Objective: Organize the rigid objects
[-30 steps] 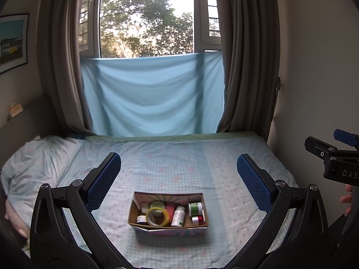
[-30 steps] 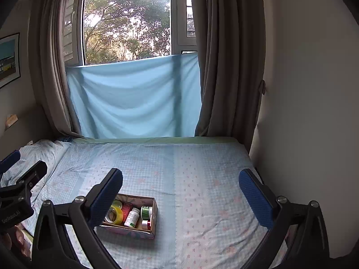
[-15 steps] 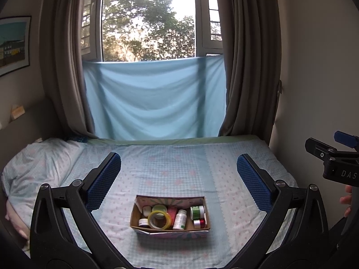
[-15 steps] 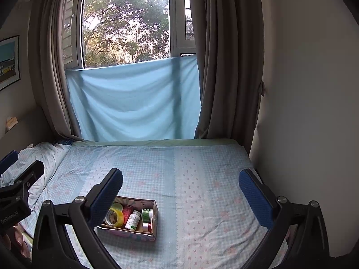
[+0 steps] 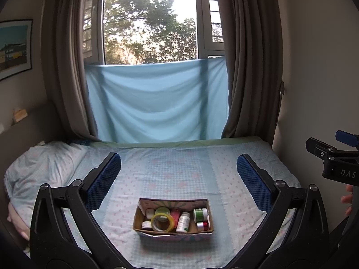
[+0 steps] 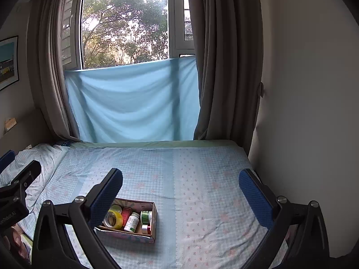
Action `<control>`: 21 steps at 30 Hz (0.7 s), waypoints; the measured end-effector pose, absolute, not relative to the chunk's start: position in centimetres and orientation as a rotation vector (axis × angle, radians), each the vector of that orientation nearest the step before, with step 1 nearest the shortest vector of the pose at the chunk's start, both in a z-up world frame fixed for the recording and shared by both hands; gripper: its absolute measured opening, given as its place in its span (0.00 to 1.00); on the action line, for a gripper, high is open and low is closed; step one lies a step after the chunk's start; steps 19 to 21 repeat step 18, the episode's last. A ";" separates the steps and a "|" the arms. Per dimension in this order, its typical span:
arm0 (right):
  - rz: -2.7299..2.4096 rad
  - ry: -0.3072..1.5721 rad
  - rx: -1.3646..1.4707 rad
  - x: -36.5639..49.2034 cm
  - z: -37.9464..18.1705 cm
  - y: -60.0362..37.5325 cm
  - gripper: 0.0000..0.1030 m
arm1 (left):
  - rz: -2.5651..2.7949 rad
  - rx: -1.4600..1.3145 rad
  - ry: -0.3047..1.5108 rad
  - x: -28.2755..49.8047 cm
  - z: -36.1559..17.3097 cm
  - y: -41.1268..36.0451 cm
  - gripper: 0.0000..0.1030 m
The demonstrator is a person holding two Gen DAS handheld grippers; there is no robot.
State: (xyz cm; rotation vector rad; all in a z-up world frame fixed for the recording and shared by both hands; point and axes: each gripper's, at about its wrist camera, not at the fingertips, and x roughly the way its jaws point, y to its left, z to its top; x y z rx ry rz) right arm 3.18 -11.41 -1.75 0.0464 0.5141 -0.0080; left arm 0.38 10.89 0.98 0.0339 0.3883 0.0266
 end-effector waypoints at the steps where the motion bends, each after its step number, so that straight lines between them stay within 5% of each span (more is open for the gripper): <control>1: -0.008 0.513 0.047 3.2 -1.7 -11.4 1.00 | 0.028 0.033 0.387 0.3 0.9 10.9 1.00; 21: -0.012 0.552 0.049 5.6 -2.6 -11.1 1.00 | 0.083 0.066 0.344 1.8 0.5 11.3 1.00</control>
